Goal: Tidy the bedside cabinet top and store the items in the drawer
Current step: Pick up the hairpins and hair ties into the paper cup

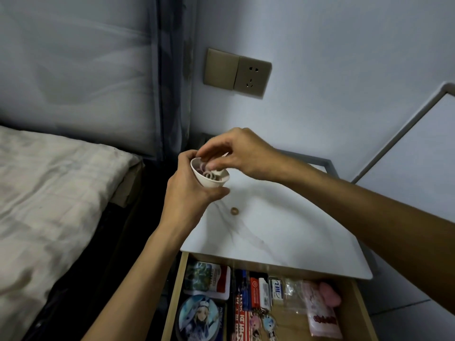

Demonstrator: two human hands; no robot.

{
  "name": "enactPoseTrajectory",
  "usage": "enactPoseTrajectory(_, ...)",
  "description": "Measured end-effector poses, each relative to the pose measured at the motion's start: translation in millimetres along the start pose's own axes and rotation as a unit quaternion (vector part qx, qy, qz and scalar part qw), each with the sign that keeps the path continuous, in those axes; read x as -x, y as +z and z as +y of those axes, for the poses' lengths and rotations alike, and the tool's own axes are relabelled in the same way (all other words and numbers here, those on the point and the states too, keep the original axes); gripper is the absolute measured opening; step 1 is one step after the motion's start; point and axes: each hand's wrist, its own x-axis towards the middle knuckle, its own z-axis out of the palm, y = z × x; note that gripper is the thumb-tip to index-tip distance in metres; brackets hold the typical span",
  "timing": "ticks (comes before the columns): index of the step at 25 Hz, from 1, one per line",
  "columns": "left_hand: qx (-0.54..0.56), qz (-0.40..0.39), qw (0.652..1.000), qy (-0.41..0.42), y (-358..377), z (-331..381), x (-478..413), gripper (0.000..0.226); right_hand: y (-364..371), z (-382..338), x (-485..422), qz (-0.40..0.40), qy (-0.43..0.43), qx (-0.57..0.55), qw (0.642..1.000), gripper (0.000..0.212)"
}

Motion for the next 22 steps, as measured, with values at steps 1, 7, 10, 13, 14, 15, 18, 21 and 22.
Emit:
enactPoseTrajectory(1,0.008,0.007,1.000,-0.002,-3.2,0.5,0.0,0.081,-2.1,0.4,0.2,0.035,0.000,-0.041,0.999,0.021)
enactPoseTrajectory(7,0.008,0.078,0.997,-0.012,-24.9,-8.2,-6.4,0.084,37.2,73.0,20.2,0.076,0.191,0.026,0.978,0.016)
enactPoseTrajectory(10,-0.001,0.111,0.994,-0.022,-35.1,-13.4,-9.7,0.083,79.9,104.4,35.1,0.003,0.255,0.080,0.964,0.024)
enactPoseTrajectory(13,-0.007,0.124,0.992,-0.021,-41.3,-15.4,-11.6,0.083,96.9,113.1,29.2,0.005,0.239,0.094,0.967,0.008)
enactPoseTrajectory(14,-0.010,0.125,0.992,-0.021,-43.0,-16.6,-12.2,0.083,98.3,112.5,24.0,-0.001,0.230,0.089,0.969,0.007)
enactPoseTrajectory(15,-0.011,0.125,0.992,-0.021,-43.8,-17.7,-13.3,0.084,99.2,110.3,17.8,-0.004,0.219,0.080,0.972,0.005)
enactPoseTrajectory(18,-0.010,0.123,0.992,-0.021,-45.5,-18.1,-14.0,0.085,107.5,96.7,0.4,-0.007,0.149,0.073,0.986,0.006)
enactPoseTrajectory(21,-0.002,0.118,0.993,-0.018,-45.7,-19.0,-13.8,0.084,125.4,87.0,-7.7,-0.027,0.080,0.070,0.994,0.004)
enactPoseTrajectory(22,-0.002,0.116,0.993,-0.016,-45.8,-19.7,-13.6,0.083,129.5,87.2,-8.0,-0.030,0.059,0.082,0.994,0.005)
